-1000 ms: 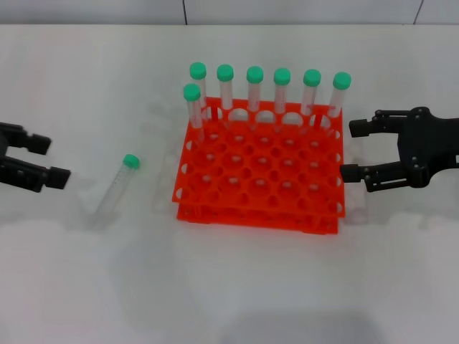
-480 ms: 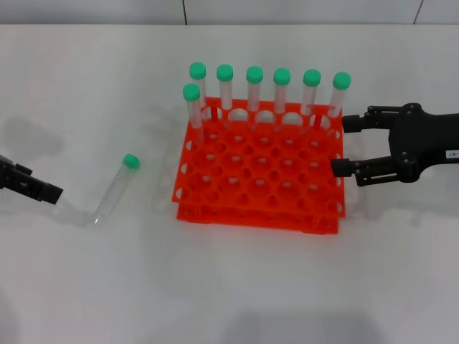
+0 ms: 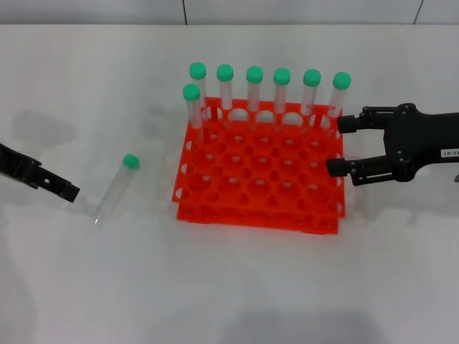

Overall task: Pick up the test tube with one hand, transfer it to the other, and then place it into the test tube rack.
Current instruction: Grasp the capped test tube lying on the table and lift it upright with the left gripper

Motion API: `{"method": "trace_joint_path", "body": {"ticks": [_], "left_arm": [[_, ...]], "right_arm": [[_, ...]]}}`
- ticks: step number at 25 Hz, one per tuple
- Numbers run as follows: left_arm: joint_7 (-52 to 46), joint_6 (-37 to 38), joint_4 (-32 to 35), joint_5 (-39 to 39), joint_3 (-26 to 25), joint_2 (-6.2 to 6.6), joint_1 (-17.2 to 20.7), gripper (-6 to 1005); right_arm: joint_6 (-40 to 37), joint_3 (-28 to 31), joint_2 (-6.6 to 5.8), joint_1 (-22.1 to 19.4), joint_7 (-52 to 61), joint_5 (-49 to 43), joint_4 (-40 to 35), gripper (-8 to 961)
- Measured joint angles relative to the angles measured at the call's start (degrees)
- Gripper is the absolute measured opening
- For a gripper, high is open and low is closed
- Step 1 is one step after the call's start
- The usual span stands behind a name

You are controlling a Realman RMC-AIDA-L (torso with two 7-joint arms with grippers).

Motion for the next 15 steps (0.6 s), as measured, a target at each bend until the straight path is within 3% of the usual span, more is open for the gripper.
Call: {"method": "trace_joint_path", "body": {"ticks": [15], "left_arm": [[-6.41, -5.46, -5.53, 1.46, 5.90, -2.00, -2.27, 850]], "right_arm": [[0.06, -0.44, 0.09, 0.21, 0.00, 0.00, 0.00, 842]]}}
